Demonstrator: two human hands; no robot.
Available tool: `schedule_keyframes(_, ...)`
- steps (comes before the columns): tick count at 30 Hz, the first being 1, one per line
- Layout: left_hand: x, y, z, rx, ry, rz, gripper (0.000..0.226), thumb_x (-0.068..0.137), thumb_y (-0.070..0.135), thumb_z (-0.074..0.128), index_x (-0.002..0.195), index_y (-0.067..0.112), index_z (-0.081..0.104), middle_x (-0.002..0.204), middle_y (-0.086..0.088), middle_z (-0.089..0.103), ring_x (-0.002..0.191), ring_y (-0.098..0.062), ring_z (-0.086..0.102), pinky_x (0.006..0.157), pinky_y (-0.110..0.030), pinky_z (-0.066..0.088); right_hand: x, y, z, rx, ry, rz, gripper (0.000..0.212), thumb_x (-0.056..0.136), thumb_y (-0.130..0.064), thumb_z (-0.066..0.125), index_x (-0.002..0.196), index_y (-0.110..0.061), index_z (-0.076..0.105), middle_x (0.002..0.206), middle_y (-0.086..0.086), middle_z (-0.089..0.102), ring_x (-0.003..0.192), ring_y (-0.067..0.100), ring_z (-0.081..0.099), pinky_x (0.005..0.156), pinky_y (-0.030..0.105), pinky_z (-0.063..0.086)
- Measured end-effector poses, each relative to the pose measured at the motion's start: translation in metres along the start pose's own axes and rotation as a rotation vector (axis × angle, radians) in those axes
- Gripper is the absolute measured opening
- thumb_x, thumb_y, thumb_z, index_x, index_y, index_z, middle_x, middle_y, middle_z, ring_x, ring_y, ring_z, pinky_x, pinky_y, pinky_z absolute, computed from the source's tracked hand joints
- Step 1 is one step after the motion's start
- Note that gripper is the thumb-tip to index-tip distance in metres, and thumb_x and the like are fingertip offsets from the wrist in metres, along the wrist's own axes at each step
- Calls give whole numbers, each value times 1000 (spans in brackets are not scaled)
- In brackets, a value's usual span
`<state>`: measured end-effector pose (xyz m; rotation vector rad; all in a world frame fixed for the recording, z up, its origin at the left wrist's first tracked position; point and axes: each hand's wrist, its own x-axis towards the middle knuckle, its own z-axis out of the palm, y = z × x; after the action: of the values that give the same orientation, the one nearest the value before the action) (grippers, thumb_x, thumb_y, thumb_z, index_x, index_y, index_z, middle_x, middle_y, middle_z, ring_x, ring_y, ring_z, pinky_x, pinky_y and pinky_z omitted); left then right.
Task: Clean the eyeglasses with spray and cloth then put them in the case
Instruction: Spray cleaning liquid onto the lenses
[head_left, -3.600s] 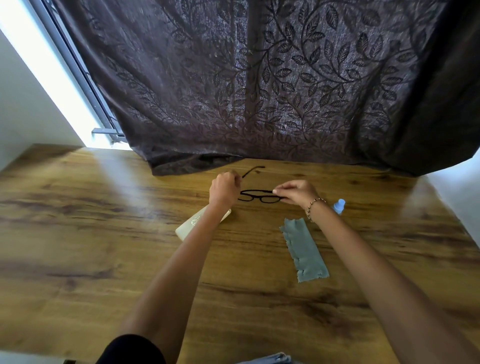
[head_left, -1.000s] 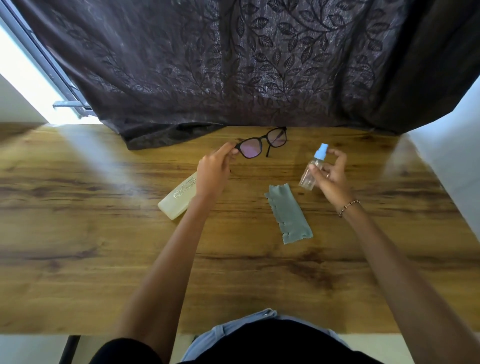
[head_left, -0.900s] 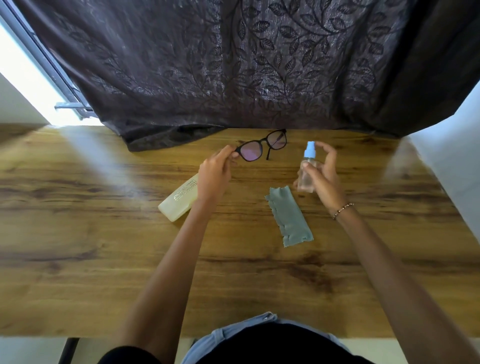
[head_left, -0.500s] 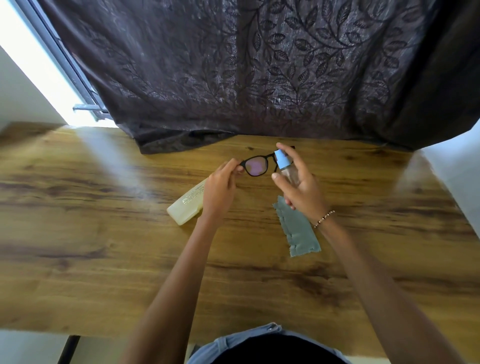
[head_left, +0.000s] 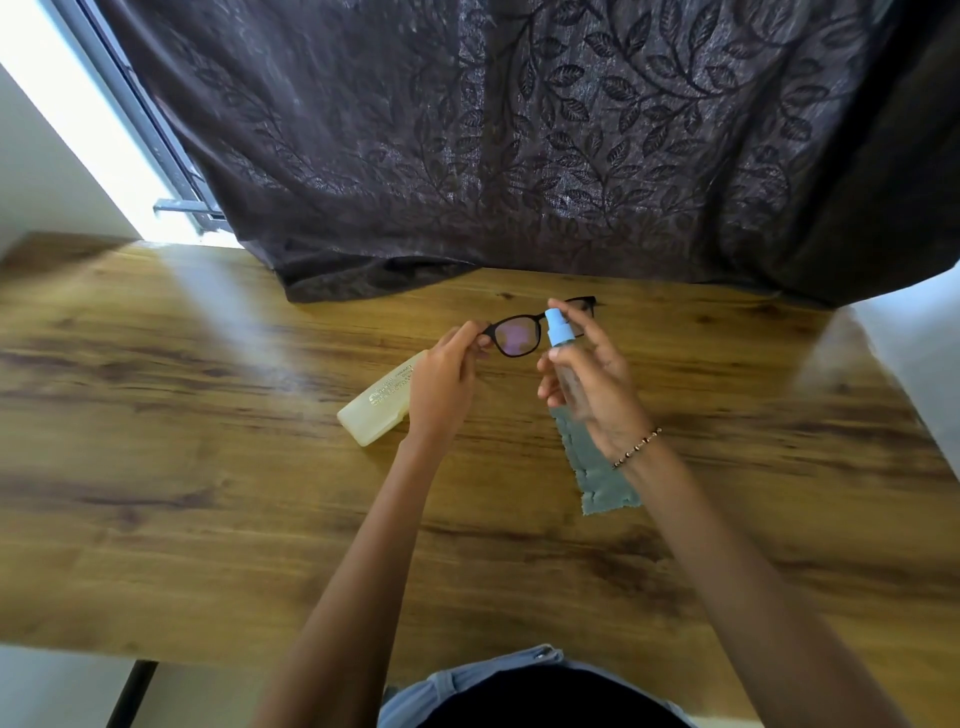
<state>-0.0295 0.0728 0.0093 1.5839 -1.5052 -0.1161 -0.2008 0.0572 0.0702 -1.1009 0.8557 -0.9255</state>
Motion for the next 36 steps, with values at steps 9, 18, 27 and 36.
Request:
schedule_keyframes(9, 1, 0, -1, -14, -3, -28, 20, 94, 0, 43, 99, 10, 61, 92, 2, 68, 75, -3, 59, 58, -26, 47, -7, 4, 0, 354, -59, 136, 31, 97, -10, 41, 125, -25, 46, 79, 5, 57, 41, 7, 43, 32, 12, 32)
schedule_keyframes(18, 1, 0, 0, -25, -5, -19, 21, 93, 3, 42, 99, 11, 60, 91, 1, 67, 75, -10, 63, 61, -36, 51, -10, 5, -1, 358, 28, 108, 37, 92, -5, 54, 125, -22, 53, 93, 8, 70, 63, 17, 65, 54, 21, 55)
schedule_keyframes(27, 2, 0, 2, -40, -2, -14, 31, 93, 18, 33, 102, 11, 61, 91, 1, 68, 76, -11, 64, 59, -32, 50, -5, 11, -2, -957, 117, -525, 42, 91, -19, 57, 131, -28, 46, 83, 0, 64, 57, 13, 57, 52, 34, 52)
schedule_keyframes(36, 3, -4, 4, -16, -2, -38, 21, 97, 2, 45, 102, 13, 61, 86, 3, 67, 63, 3, 49, 55, -12, 31, 8, -2, 6, -1174, 172, -558, 47, 87, -11, 58, 131, -23, 50, 68, -3, 51, 52, 5, 44, 51, 15, 35)
